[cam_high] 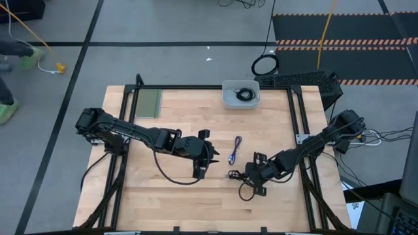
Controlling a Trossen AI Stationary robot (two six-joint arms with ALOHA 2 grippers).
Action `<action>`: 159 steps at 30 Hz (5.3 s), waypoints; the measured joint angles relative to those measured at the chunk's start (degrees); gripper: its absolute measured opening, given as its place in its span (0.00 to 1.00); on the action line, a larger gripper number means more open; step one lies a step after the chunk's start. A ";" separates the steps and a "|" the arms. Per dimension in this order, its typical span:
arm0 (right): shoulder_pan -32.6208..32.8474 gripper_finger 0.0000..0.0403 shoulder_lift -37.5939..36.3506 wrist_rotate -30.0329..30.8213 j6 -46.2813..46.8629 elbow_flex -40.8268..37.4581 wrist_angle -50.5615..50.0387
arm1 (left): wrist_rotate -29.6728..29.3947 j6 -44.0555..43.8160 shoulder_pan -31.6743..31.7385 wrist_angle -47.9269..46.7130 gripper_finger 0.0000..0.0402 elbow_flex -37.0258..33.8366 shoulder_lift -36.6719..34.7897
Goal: Pick and place USB-C Cables
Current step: Put the black charger cable into the white bin
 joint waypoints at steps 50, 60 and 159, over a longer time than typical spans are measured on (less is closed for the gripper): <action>-27.65 0.04 -13.16 -5.99 -23.45 37.86 -62.22 | -2.12 2.37 0.20 -6.65 0.32 0.00 -4.82; -38.29 0.04 -6.67 -5.88 -35.95 37.86 -60.47 | -2.12 3.38 0.20 -6.56 0.32 0.00 -4.78; -76.14 0.35 15.30 -1.27 -77.07 29.27 -13.16 | -2.10 3.87 0.20 -2.43 0.32 0.00 -4.75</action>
